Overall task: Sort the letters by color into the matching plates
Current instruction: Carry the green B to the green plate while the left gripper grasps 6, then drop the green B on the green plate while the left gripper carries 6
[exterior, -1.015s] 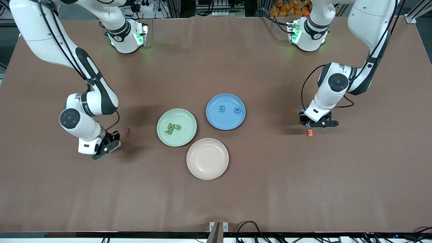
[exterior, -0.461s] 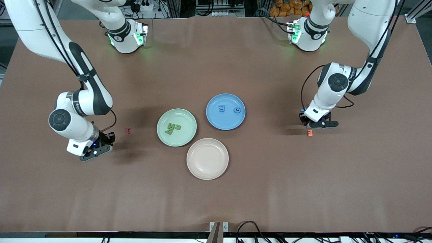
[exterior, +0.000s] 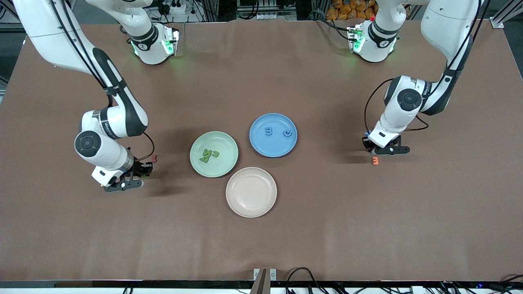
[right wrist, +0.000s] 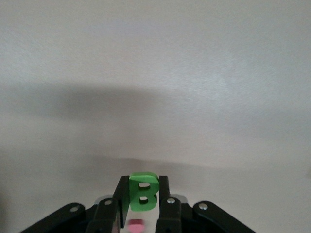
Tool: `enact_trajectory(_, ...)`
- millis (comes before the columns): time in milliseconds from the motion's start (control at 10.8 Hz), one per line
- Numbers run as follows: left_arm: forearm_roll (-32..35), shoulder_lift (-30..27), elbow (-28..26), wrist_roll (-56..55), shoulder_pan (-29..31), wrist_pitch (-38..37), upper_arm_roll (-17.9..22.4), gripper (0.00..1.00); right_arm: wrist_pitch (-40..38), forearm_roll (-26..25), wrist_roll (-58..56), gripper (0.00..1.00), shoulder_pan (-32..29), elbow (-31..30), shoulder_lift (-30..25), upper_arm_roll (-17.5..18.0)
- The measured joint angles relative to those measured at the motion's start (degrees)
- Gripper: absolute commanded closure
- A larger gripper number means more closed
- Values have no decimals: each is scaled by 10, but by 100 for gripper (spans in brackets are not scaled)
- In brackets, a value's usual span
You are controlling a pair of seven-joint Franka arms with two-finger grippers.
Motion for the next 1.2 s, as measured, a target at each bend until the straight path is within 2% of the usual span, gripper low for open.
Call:
enact_trajectory(461, -85, 0, 13, 4, -32, 0, -27, 100, -17, 0, 175, 78, 38, 7, 0, 30)
enact_trajectory(923, -134, 6, 43, 4, -69, 0, -52, 100, -43, 35, 257, 77, 114, 19, -2, 35)
enact_trajectory(1199, -192, 13, 64, 3, -122, 0, -54, 100, -46, 36, 312, 74, 153, 19, -2, 35)
